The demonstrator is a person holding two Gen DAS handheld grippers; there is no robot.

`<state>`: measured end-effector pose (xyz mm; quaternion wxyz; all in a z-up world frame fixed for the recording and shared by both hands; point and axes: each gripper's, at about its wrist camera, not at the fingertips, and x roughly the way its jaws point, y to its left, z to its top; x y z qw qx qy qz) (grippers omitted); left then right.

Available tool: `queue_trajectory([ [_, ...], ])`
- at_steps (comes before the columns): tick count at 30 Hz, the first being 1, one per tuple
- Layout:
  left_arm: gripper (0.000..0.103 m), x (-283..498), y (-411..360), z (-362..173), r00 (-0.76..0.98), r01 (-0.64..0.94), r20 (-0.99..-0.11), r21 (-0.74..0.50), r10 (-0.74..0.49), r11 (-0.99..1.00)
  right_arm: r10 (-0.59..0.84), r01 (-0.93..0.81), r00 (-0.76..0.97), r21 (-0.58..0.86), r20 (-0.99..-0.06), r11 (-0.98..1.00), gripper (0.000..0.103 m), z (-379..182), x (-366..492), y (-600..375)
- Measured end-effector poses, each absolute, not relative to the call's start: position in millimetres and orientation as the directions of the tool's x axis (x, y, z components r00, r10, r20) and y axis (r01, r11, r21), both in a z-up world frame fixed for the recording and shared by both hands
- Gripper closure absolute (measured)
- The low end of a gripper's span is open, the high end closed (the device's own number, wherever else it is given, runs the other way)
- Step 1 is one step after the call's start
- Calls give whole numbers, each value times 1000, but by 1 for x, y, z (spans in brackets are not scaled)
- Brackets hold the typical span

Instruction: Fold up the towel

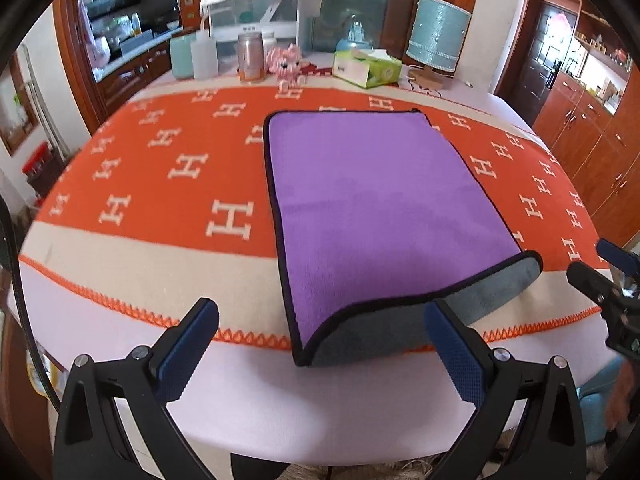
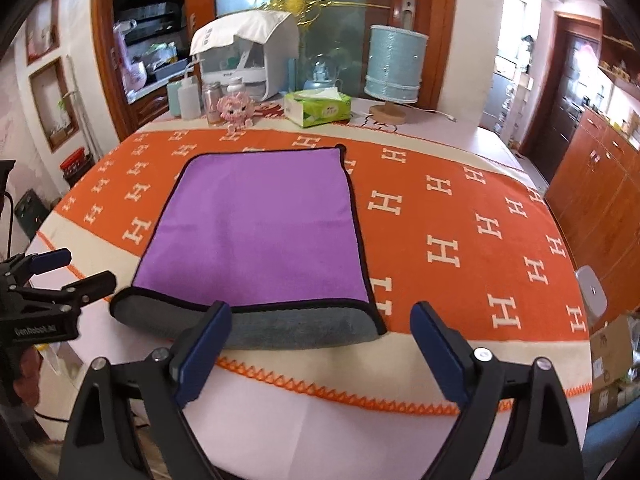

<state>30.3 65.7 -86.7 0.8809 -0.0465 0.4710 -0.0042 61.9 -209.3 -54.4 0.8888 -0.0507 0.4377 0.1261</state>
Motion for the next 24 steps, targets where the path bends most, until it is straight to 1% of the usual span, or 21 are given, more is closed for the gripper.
queue_trajectory([
  [4,1,32,79,-101,538,-30,-839,-117,-83,993,217,-316,549,39,-807,948,14,-70,73,-217],
  [8,4,35,87,-110,527,3,-839,-155,-133,988,239,-392,530,15,-814,920,15,-84,82,-220],
  [11,10,40,90,-116,514,37,-846,-147,-145,988,254,-457,514,-10,-819,890,20,-94,89,-220],
  [13,17,43,88,-119,498,69,-851,-149,-164,986,265,-497,491,-17,-830,867,24,-102,95,-221],
  [15,20,46,83,-121,480,113,-857,-153,-188,982,285,-528,455,2,-843,849,33,-110,101,-224],
  [16,20,46,82,-122,476,126,-857,-154,-196,980,297,-539,433,20,-851,842,37,-114,105,-227],
  [21,21,50,75,-125,452,194,-861,-158,-232,968,370,-587,362,100,-856,804,44,-123,119,-234],
  [24,26,52,70,-126,439,227,-863,-163,-250,960,406,-611,329,136,-853,780,48,-123,125,-236],
])
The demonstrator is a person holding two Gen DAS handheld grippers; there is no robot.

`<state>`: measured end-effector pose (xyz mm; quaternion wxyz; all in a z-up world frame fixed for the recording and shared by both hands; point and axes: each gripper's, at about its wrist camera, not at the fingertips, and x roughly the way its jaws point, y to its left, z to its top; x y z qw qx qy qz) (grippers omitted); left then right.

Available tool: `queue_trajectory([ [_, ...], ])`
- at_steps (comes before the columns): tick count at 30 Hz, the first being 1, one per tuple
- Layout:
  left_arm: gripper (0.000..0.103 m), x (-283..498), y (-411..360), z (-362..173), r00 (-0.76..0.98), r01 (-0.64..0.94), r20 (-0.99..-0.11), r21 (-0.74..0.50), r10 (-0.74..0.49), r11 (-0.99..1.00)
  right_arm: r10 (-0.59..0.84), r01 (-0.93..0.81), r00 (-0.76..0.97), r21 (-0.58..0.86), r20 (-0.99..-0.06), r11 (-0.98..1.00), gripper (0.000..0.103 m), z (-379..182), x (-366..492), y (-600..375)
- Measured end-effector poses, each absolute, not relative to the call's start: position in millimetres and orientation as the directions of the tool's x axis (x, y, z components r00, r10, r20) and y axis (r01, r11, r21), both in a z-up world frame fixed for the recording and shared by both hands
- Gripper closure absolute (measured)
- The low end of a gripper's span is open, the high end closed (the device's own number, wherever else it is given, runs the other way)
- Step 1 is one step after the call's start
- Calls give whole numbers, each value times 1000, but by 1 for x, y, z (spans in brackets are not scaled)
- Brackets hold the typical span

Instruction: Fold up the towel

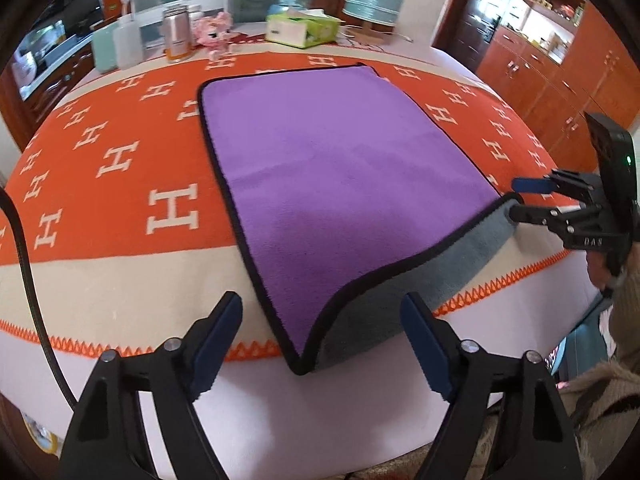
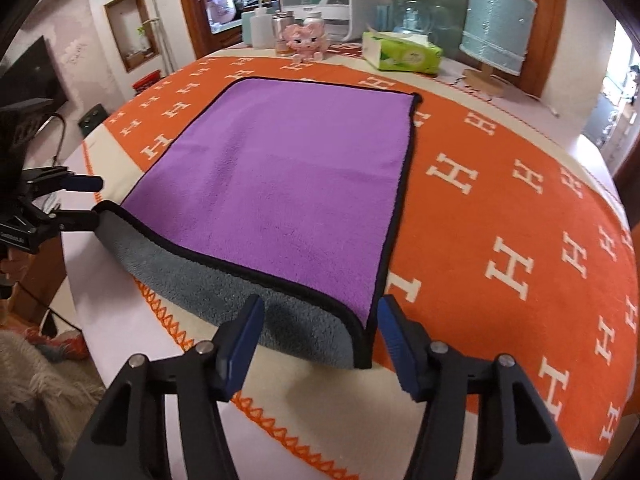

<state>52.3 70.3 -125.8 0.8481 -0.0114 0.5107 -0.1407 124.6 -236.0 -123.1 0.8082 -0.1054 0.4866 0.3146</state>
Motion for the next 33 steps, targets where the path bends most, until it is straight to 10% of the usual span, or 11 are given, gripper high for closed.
queue_trajectory([
  [17,44,59,61,-139,356,298,-895,-162,-267,941,431,-661,218,193,-875,725,70,-133,133,-246],
  [33,87,62,60,-150,304,278,-909,-201,-285,939,429,-646,229,194,-874,739,92,-131,128,-251],
])
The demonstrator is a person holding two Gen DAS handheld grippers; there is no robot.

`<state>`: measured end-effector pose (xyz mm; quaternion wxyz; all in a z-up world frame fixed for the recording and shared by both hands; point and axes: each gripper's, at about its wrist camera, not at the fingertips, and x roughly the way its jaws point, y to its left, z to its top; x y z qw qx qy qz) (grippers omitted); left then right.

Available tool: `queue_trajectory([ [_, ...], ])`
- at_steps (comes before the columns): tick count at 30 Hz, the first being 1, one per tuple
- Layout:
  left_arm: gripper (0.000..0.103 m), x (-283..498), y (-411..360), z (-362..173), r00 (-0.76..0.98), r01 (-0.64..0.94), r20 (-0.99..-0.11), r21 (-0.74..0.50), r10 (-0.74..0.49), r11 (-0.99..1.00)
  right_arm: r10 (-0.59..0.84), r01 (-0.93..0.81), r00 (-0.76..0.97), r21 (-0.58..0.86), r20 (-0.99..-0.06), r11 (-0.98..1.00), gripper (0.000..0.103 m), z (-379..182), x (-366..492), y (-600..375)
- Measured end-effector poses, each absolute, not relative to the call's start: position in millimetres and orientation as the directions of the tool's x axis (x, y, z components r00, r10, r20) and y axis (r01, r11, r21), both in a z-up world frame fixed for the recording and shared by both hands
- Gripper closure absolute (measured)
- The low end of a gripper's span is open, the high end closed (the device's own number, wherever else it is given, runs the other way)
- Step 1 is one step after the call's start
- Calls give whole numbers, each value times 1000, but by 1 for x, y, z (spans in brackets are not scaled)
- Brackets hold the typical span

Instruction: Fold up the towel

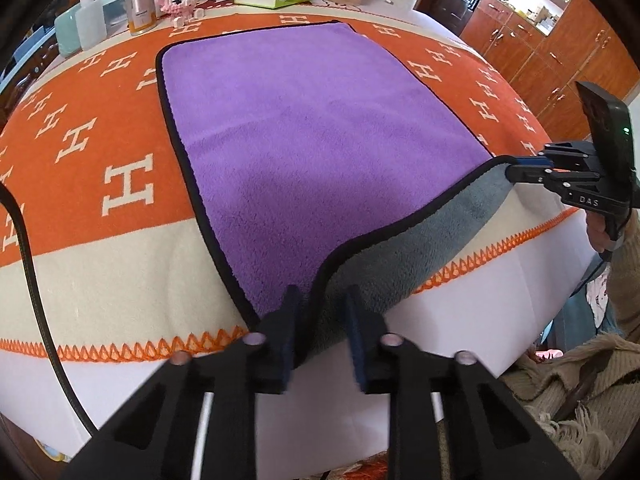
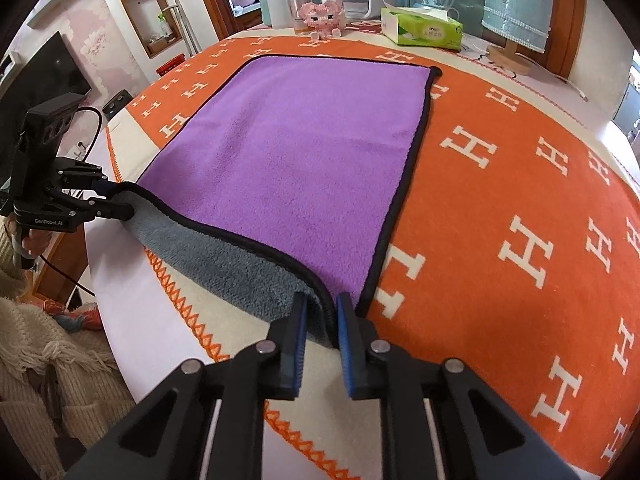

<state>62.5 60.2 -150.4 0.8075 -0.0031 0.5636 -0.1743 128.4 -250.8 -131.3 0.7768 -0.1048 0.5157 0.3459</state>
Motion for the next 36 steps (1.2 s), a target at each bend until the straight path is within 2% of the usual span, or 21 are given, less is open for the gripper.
queue_trajectory([
  [4,93,62,60,-151,305,248,-913,-198,-270,948,412,-643,272,154,-870,750,96,-126,122,-248],
  [10,96,61,59,-146,326,219,-918,-161,-227,962,381,-624,336,99,-861,775,98,-118,115,-244],
  [22,97,91,79,-103,462,139,-873,-103,-157,985,305,-508,490,17,-817,861,98,-90,144,-231],
  [36,97,170,108,-63,583,46,-810,-44,-63,998,265,-412,600,-7,-755,911,98,-62,219,-197],
])
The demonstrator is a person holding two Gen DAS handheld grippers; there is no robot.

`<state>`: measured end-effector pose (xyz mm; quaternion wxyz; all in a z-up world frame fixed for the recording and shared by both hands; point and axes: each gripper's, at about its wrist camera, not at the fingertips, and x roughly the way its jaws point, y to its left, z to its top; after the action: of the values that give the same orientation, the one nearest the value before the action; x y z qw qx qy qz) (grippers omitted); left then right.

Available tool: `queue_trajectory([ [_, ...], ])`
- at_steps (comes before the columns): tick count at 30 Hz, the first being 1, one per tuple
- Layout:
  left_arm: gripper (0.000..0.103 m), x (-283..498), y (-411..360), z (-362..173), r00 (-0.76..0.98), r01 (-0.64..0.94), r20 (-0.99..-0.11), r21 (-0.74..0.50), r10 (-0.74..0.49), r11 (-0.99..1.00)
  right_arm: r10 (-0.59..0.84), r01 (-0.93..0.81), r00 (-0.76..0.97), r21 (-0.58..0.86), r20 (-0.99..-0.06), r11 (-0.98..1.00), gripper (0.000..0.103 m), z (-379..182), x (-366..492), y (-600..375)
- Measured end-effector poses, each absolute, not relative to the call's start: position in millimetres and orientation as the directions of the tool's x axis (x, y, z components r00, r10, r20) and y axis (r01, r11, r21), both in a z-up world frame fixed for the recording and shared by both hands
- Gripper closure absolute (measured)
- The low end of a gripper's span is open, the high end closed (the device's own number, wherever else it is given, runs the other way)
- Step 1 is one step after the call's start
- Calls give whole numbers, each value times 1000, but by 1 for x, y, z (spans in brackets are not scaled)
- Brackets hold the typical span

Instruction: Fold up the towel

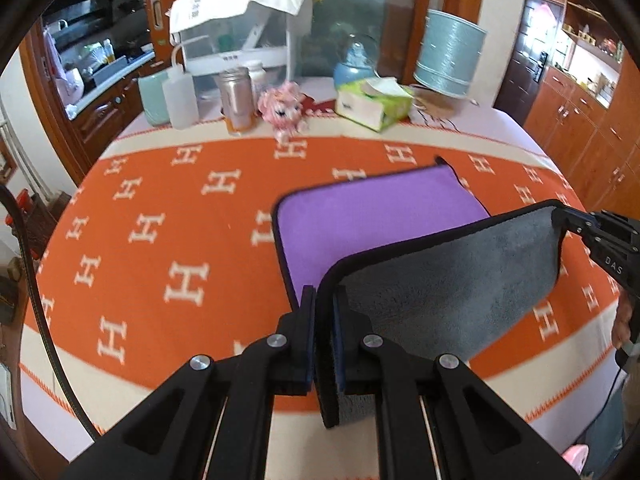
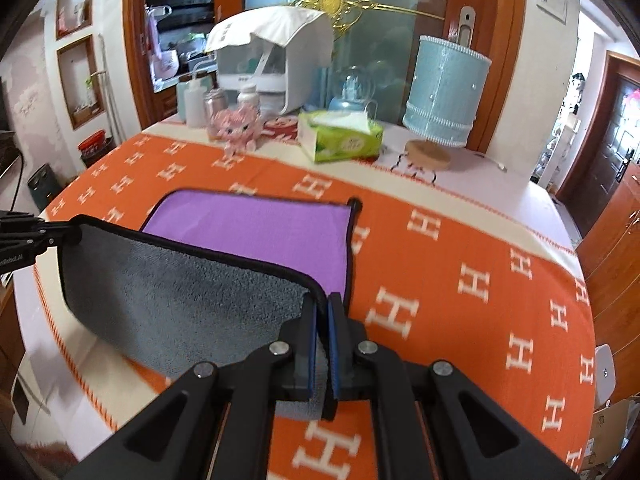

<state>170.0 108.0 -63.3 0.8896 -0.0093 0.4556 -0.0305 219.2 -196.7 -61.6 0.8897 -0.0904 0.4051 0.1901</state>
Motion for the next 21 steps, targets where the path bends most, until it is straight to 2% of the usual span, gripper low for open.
queue_trajectory([
  [7,97,219,119,-72,584,-16,-812,-11,0,1000,212,-375,622,-49,-754,926,98,-68,263,-174],
  [21,97,291,121,-109,530,-86,-843,52,90,995,107,-291,575,-81,-811,953,98,-108,340,-143],
])
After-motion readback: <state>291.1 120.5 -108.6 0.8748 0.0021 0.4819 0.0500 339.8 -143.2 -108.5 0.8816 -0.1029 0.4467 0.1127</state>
